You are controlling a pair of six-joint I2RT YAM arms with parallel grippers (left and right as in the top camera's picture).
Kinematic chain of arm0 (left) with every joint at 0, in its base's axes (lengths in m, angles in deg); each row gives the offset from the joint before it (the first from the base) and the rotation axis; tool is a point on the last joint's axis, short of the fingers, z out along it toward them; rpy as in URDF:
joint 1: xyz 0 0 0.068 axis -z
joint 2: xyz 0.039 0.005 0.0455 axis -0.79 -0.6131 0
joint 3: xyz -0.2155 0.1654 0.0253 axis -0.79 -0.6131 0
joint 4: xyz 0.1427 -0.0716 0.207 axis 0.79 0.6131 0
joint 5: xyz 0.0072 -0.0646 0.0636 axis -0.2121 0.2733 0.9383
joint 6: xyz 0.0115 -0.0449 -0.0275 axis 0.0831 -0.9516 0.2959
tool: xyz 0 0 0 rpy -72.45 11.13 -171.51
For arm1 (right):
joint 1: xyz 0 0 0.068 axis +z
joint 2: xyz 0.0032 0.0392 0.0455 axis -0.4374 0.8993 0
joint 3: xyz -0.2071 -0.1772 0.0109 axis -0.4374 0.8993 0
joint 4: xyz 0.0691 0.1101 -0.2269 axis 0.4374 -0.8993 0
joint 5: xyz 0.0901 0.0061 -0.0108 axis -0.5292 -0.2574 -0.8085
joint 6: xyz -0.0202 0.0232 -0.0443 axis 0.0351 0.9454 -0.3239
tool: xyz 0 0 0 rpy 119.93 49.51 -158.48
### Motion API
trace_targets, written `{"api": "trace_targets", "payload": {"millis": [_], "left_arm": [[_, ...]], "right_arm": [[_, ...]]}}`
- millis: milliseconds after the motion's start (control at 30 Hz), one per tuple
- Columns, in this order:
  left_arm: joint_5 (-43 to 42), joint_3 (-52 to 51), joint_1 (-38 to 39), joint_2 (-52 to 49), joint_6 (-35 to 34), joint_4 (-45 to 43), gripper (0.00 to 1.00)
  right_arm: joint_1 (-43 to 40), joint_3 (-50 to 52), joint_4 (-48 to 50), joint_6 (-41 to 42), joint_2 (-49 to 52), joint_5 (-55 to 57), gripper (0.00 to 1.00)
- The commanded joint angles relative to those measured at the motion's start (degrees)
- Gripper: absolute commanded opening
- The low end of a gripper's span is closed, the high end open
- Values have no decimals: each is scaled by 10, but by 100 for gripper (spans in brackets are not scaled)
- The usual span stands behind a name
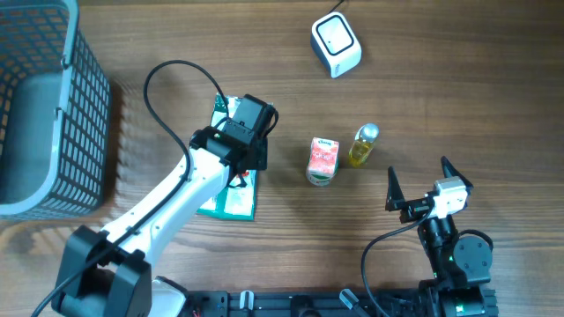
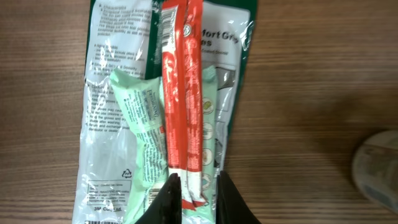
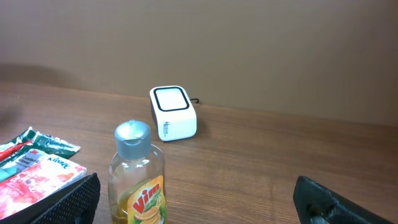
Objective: Scan the item barcode
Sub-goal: 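Carry the glove package with the left gripper and lower it onto the table, then open the left gripper and lift it away from the glove package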
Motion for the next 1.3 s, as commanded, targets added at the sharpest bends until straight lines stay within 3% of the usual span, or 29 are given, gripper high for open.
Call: {"api": "trace_targets", "payload": {"millis": [0, 367, 567, 700, 767, 867, 933, 967, 1000, 1267], "left_arm": [[16, -12, -17, -39, 2, -1, 12], [16, -12, -56, -151, 3, -3, 15], [16, 8, -70, -101, 16, 5, 16], [16, 37, -104, -10, 18, 20, 26], [16, 37, -123, 31, 18, 18, 47], [16, 37, -162, 78, 18, 18, 56], [16, 37, -184, 87, 18, 16, 74], [16, 37, -197, 87, 18, 15, 92], [16, 37, -208, 85, 18, 16, 100], [16, 37, -227, 83, 18, 16, 100]], "right_arm": [[0, 0, 2, 3, -7, 7, 100], [0, 0, 2, 3, -7, 7, 100], [0, 0, 2, 3, -7, 7, 100], [0, 0, 2, 3, -7, 7, 100], [0, 0, 2, 3, -7, 7, 100], [0, 0, 2, 3, -7, 7, 100], [0, 0, 2, 3, -7, 7, 100], [0, 0, 2, 3, -7, 7, 100], [0, 0, 2, 3, -7, 7, 100], [0, 0, 2, 3, -7, 7, 100]]}}
